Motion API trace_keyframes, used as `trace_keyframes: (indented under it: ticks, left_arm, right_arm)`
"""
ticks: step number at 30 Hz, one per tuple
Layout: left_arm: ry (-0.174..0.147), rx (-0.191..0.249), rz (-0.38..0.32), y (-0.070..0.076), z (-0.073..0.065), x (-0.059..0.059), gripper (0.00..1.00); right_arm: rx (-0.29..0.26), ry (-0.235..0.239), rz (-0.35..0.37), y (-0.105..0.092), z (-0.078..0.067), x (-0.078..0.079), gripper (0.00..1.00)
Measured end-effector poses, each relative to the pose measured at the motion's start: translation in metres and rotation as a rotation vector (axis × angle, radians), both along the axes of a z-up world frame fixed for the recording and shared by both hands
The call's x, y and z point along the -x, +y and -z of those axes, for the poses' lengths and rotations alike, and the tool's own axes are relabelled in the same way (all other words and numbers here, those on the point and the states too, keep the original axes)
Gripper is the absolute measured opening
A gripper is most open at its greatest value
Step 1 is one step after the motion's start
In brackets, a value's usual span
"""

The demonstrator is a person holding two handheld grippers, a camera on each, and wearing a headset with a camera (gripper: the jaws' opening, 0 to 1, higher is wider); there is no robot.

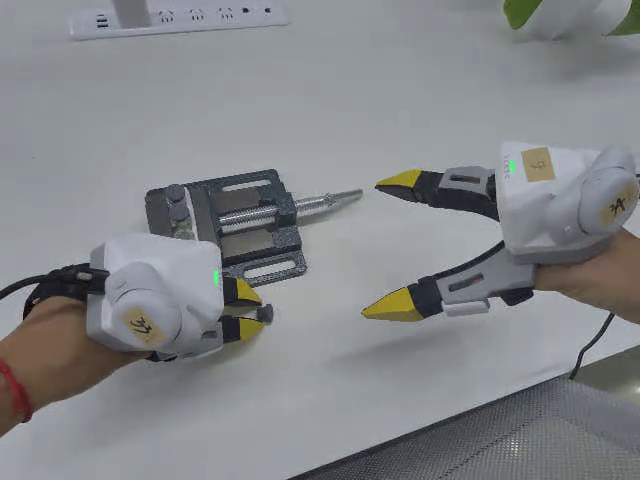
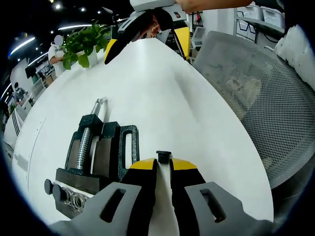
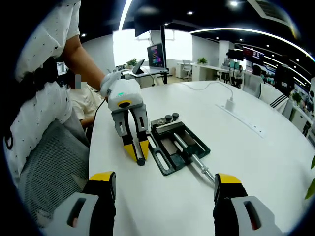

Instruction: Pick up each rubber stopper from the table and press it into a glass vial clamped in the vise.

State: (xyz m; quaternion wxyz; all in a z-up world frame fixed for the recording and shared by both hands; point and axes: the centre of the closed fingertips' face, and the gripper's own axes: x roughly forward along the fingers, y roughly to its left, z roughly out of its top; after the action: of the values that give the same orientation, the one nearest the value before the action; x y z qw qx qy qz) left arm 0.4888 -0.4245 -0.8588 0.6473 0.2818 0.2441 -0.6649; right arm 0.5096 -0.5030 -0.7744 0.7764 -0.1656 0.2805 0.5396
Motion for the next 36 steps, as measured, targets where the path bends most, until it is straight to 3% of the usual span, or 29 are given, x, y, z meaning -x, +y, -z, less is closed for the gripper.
trace_keyframes:
  ticks: [13, 20, 27, 30, 33, 36]
  left_arm:
    - [0.004, 0.007, -0.014, -0.001, 0.002, 0.005, 0.04]
    - [0.026, 0.024, -0.041, -0.002, -0.004, 0.007, 0.04]
    - [0.066, 0.138, -0.158, 0.000, -0.039, -0.003, 0.04]
    - [0.065, 0.188, -0.205, 0.004, -0.057, -0.008, 0.04]
    - [0.073, 0.238, -0.250, 0.008, -0.074, -0.010, 0.04]
    - [0.077, 0.278, -0.277, 0.012, -0.092, -0.008, 0.04]
  right_arm:
    - [-0.002, 0.000, 0.003, 0.002, 0.000, 0.005, 0.80]
    - [-0.004, 0.005, 0.001, 0.005, -0.002, 0.008, 0.79]
    - [-0.017, 0.008, -0.016, 0.016, -0.012, 0.008, 0.77]
    - [-0.016, 0.011, -0.031, 0.021, -0.013, 0.006, 0.75]
    - [-0.054, 0.018, -0.047, 0.034, -0.028, 0.003, 0.72]
    - [-0.046, 0.051, -0.055, 0.043, -0.038, 0.001, 0.67]
